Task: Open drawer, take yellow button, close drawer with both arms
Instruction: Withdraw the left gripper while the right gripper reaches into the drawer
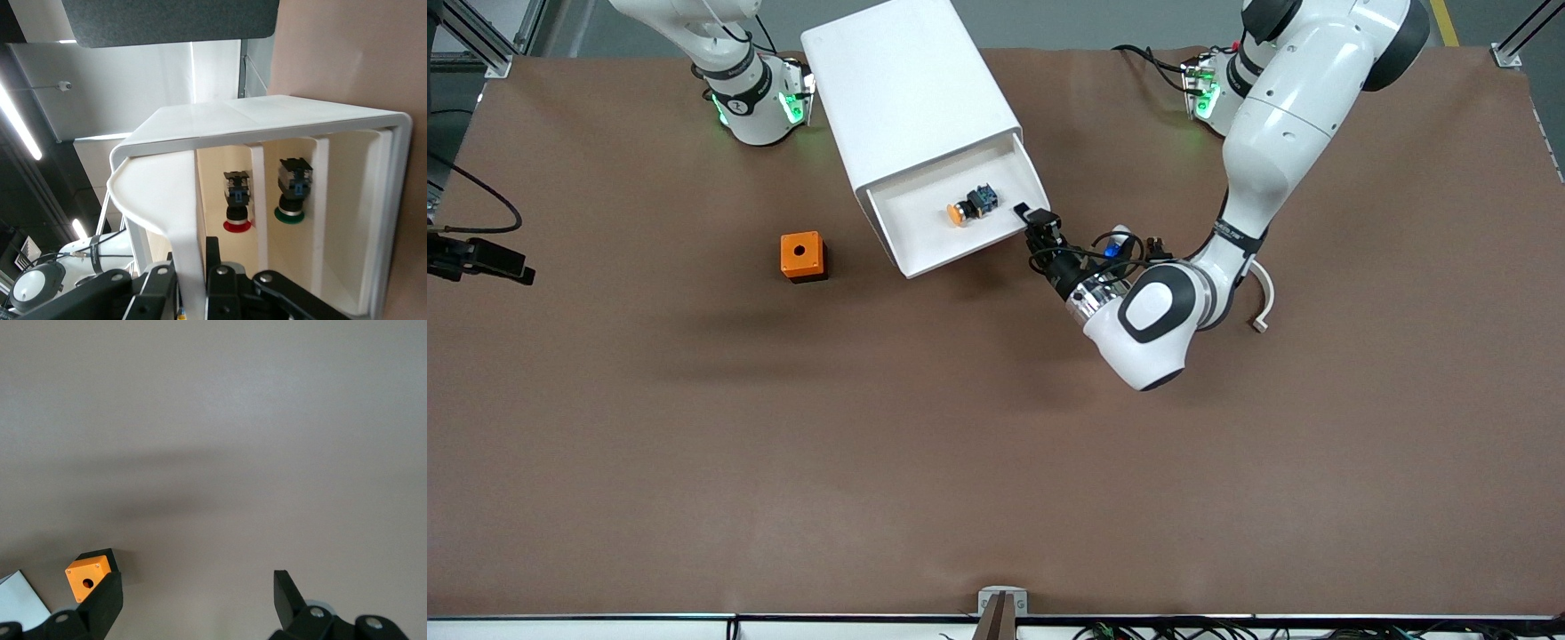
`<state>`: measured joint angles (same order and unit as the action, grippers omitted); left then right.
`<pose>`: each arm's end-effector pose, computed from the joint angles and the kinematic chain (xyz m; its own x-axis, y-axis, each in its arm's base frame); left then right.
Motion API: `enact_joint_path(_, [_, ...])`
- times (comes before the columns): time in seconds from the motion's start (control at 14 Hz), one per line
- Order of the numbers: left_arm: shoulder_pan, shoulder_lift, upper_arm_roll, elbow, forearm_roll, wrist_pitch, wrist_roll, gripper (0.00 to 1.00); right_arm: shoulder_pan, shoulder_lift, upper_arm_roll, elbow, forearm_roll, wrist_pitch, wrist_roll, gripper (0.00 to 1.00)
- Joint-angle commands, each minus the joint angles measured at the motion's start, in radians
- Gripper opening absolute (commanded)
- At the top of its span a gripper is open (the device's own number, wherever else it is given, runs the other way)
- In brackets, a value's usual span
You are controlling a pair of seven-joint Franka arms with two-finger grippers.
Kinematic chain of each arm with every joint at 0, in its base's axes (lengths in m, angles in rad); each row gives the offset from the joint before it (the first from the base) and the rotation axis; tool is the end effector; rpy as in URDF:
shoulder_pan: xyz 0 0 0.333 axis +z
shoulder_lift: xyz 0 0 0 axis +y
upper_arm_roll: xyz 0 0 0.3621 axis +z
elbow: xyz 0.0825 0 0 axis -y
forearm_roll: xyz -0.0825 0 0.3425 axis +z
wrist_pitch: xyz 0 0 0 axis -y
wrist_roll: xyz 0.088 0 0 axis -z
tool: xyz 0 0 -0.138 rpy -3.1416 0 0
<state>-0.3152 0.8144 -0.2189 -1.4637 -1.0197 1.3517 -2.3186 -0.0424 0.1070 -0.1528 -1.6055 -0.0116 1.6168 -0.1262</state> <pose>0.4955 -0.4054 0.2931 -0.5414 0.8374 -0.0756 0.1408 0.0016 -0.9900 0.5357 -0.1031 0.5724 0.9929 -0.0682 -0.0971 -0.0670 -0.9976 0.0157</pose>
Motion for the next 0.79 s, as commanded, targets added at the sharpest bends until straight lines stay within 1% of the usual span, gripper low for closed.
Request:
enact_joint_path(0.0, [0.01, 0.012, 0.012, 0.029, -0.013, -0.013, -0.004, 0.14, 0.001, 0.003, 0.016, 0.026, 0.001, -0.023, 0.086, 1.0])
enact_joint_path(0.14, [0.016, 0.014, 0.012, 0.034, -0.013, -0.013, -0.004, 0.16, 0.022, -0.001, 0.018, 0.022, 0.025, -0.067, 0.199, 1.0])
enact_joint_path(0.21, [0.016, 0.016, 0.012, 0.034, -0.013, -0.011, -0.004, 0.18, 0.03, -0.003, 0.018, 0.015, 0.057, -0.078, 0.274, 1.0])
enact_joint_path(0.29, [0.016, 0.014, 0.012, 0.034, -0.014, -0.003, -0.001, 0.23, 0.032, -0.006, 0.018, 0.012, 0.091, -0.081, 0.365, 1.0])
enact_joint_path(0.36, [0.018, 0.014, 0.01, 0.036, -0.019, -0.002, 0.019, 0.36, 0.048, -0.006, 0.019, 0.012, 0.104, -0.098, 0.443, 1.0])
enact_joint_path(0.43, [0.027, 0.016, 0.01, 0.043, -0.022, 0.001, 0.083, 0.57, 0.073, -0.009, 0.019, 0.01, 0.104, -0.106, 0.5, 1.0])
enact_joint_path(0.5, [0.033, 0.016, 0.01, 0.057, -0.023, 0.003, 0.181, 0.72, 0.103, -0.01, 0.019, 0.012, 0.105, -0.11, 0.566, 1.0])
enact_joint_path(0.57, [0.045, 0.016, 0.01, 0.077, -0.026, 0.003, 0.262, 0.8, 0.139, -0.01, 0.019, 0.013, 0.105, -0.107, 0.644, 1.0])
enact_joint_path(0.64, [0.051, 0.016, 0.01, 0.081, -0.049, 0.003, 0.324, 0.91, 0.186, -0.009, 0.019, 0.013, 0.105, -0.101, 0.725, 1.0])
enact_joint_path(0.72, [0.054, 0.016, 0.01, 0.085, -0.062, 0.003, 0.374, 0.96, 0.231, -0.007, 0.018, 0.012, 0.105, -0.097, 0.806, 1.0])
